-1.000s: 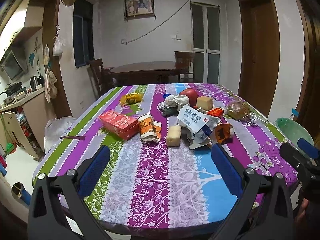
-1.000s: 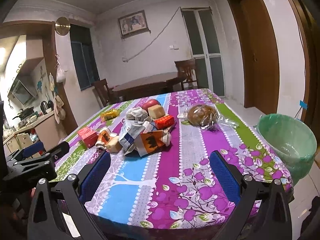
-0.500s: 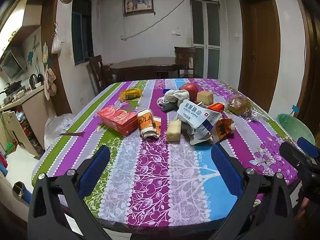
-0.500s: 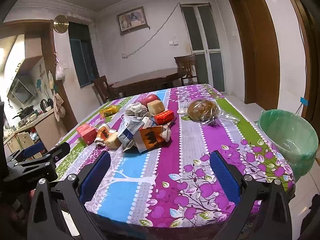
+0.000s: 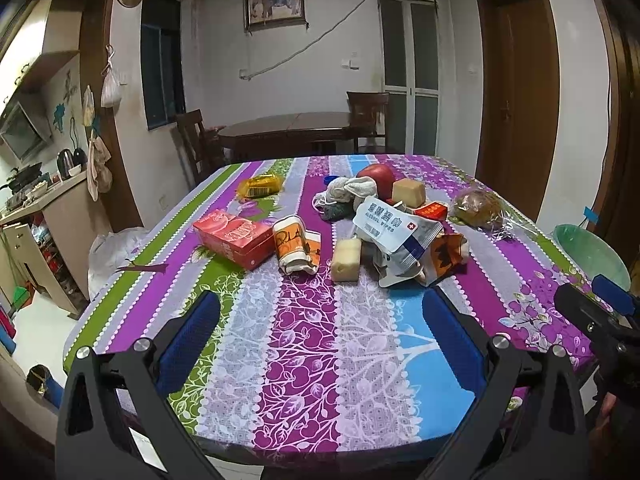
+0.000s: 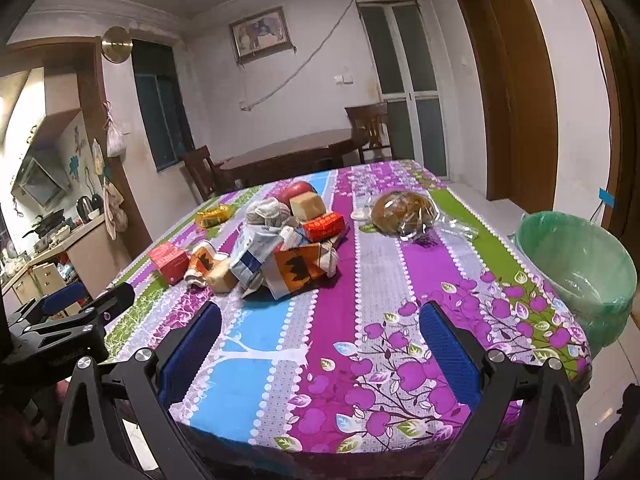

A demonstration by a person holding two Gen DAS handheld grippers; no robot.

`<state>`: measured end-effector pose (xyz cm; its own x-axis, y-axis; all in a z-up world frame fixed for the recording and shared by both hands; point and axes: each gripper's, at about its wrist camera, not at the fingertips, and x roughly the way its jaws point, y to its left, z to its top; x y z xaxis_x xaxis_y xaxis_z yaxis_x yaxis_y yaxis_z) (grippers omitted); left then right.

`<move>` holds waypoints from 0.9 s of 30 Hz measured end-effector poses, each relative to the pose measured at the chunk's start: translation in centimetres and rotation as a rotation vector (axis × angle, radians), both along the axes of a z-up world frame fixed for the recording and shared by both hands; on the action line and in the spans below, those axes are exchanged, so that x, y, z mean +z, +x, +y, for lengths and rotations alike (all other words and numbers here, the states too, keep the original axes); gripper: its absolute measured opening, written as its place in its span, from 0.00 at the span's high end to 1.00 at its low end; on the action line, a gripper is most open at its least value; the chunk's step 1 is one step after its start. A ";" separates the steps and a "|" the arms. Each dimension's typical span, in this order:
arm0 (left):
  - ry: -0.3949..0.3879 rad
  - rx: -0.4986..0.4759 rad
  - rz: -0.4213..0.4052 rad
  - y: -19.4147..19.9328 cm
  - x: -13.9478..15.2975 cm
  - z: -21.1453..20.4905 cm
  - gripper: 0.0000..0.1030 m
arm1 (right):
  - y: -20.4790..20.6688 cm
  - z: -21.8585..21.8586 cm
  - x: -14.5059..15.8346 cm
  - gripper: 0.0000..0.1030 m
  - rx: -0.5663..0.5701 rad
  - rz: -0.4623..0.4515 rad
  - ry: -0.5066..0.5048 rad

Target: Collect trash

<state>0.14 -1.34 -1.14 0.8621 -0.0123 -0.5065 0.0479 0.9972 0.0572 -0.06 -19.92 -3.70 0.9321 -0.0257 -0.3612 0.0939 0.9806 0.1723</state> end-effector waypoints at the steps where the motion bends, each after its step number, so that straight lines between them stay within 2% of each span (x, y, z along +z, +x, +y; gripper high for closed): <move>1: 0.000 0.002 0.002 0.0 0.0 0.0 0.05 | 0.1 -0.1 -0.1 0.04 -0.001 0.009 0.004; 27: 0.003 0.006 0.013 0.2 -0.2 0.4 0.05 | 0.5 0.4 -0.3 0.04 -0.005 0.026 -0.009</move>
